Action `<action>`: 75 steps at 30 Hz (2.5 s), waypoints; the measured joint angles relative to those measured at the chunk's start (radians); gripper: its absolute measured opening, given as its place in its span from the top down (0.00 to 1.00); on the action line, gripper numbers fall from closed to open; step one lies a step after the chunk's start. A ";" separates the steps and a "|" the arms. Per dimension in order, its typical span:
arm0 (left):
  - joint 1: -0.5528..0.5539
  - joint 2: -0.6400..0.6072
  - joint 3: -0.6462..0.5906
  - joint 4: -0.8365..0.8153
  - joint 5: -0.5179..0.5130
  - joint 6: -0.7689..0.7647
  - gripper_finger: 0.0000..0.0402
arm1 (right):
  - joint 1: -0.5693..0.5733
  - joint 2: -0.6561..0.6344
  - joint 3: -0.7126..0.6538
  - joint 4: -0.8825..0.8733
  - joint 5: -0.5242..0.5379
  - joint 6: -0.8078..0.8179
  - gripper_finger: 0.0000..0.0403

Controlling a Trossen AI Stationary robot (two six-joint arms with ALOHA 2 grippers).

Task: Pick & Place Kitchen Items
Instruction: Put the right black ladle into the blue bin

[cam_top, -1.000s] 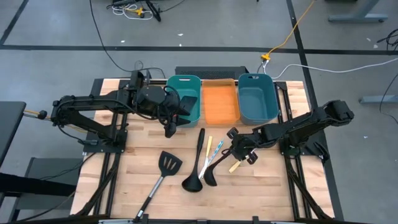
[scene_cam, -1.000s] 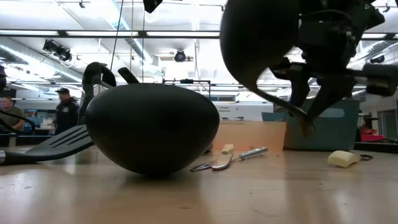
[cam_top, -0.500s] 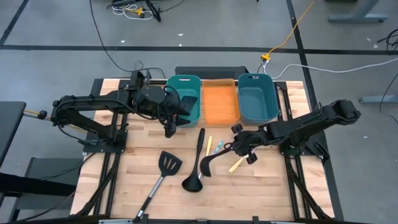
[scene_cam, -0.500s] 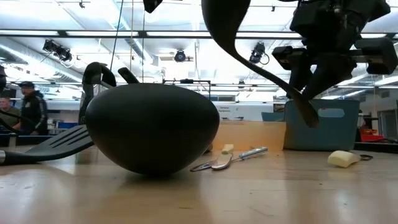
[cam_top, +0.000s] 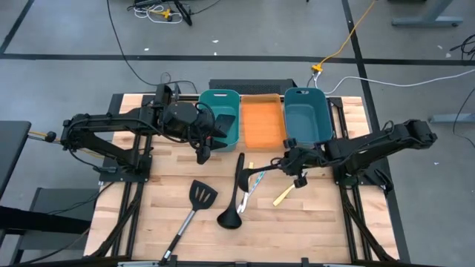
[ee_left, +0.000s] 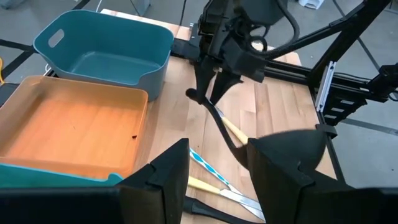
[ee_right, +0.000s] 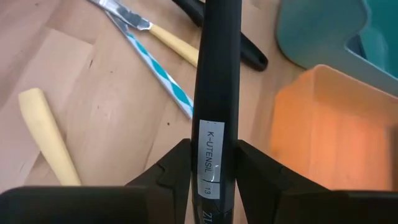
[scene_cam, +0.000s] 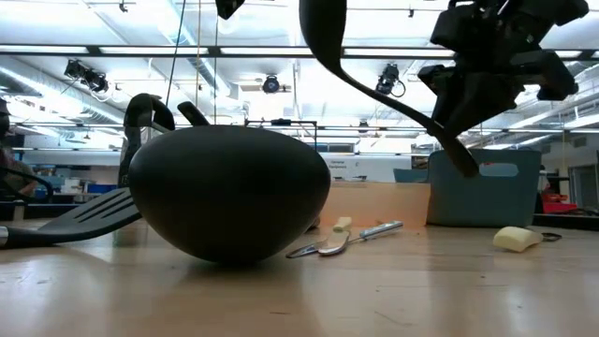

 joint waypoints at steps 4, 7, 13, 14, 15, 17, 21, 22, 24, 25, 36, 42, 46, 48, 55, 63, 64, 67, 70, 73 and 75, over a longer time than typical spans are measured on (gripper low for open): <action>0.000 0.000 0.000 0.001 0.000 0.000 0.58 | -0.025 -0.039 0.000 -0.026 0.001 0.000 0.72; 0.000 0.000 0.000 0.000 0.000 0.000 0.58 | -0.037 -0.071 0.000 -0.044 0.027 0.000 0.72; 0.000 0.000 0.000 0.000 0.000 0.000 0.58 | -0.061 -0.137 0.000 -0.050 0.029 0.000 0.72; 0.000 0.000 0.000 0.000 0.000 0.000 0.58 | -0.062 -0.148 0.000 -0.050 0.035 0.000 0.72; 0.000 0.000 0.000 0.000 0.000 0.000 0.58 | -0.064 -0.159 0.000 -0.050 0.039 0.000 0.72; 0.000 0.000 0.000 0.000 0.000 0.000 0.58 | -0.068 -0.178 0.000 -0.054 0.044 0.000 0.72; 0.000 0.000 0.000 0.000 0.000 0.000 0.58 | -0.068 -0.210 0.000 -0.057 0.044 0.000 0.72; 0.000 0.000 0.000 0.000 0.000 0.000 0.58 | -0.068 -0.218 0.000 -0.057 0.044 0.000 0.72; 0.000 0.000 0.000 0.000 0.000 0.000 0.58 | -0.068 -0.230 0.000 -0.057 0.044 0.000 0.72; 0.000 0.000 0.000 0.000 0.000 0.000 0.58 | -0.068 -0.237 0.000 -0.057 0.044 0.000 0.72; 0.000 0.000 0.000 0.000 0.000 -0.004 0.58 | -0.068 -0.317 0.000 -0.056 0.078 -0.001 0.72; 0.000 0.000 0.000 0.000 0.000 -0.007 0.58 | -0.068 -0.365 0.000 -0.056 0.079 -0.001 0.72; 0.000 0.000 0.000 0.000 0.000 -0.007 0.58 | -0.068 -0.399 0.000 -0.056 0.078 0.002 0.72; 0.000 0.000 0.000 0.000 -0.001 -0.007 0.58 | -0.068 -0.417 0.000 -0.056 0.078 0.025 0.72; 0.000 0.000 0.000 0.000 -0.001 -0.007 0.58 | -0.068 -0.474 0.000 -0.064 0.105 0.056 0.72; 0.000 0.000 0.000 0.001 -0.009 -0.007 0.58 | -0.070 -0.520 0.000 -0.070 0.198 0.121 0.72; 0.000 0.000 0.000 0.001 -0.009 -0.007 0.58 | -0.072 -0.524 0.001 -0.071 0.209 0.123 0.72; 0.000 0.000 0.000 0.001 -0.009 -0.007 0.58 | -0.083 -0.530 0.001 -0.082 0.211 0.148 0.72; 0.000 0.000 0.000 0.001 -0.009 -0.007 0.58 | -0.099 -0.533 0.001 -0.099 0.210 0.189 0.72; 0.000 0.000 0.000 0.001 -0.009 -0.012 0.58 | -0.114 -0.532 0.001 -0.122 0.209 0.213 0.72; 0.000 0.000 0.000 0.001 -0.009 -0.013 0.58 | -0.123 -0.532 0.001 -0.137 0.209 0.226 0.72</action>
